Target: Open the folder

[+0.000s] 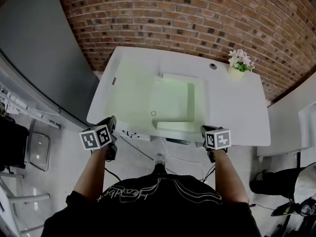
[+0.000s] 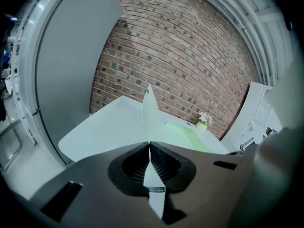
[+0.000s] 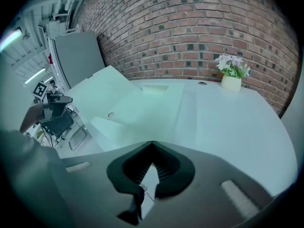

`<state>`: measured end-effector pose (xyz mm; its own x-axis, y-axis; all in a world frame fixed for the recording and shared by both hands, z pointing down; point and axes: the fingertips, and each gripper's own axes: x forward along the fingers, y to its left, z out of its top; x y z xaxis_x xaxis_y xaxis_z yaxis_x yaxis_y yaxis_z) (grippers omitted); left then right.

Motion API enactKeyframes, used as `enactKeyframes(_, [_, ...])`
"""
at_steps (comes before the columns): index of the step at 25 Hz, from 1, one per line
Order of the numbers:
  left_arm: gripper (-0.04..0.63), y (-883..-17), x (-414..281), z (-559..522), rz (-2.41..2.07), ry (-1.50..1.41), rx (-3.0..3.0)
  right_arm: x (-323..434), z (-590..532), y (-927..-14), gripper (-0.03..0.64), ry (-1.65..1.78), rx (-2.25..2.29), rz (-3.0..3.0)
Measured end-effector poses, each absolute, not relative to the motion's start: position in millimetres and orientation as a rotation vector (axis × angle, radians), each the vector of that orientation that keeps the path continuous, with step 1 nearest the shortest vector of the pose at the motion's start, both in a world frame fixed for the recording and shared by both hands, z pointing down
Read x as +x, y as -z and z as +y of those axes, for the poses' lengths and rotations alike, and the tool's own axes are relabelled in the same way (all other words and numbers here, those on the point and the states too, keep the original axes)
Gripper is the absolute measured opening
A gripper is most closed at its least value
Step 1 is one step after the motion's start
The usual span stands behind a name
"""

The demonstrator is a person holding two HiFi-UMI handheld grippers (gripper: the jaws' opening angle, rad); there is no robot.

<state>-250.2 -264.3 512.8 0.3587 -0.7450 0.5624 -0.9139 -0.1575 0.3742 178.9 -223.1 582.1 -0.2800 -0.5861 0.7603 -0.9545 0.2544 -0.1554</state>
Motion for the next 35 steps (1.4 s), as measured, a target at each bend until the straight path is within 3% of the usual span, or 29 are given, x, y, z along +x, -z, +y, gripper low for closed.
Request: enactKeyframes(35, [0.009,-591.9,-279.7,-259.8,-1.313,-0.008,1.592,192.9,-230.4,-580.1,0.002,-0.952,1.365,-2.115])
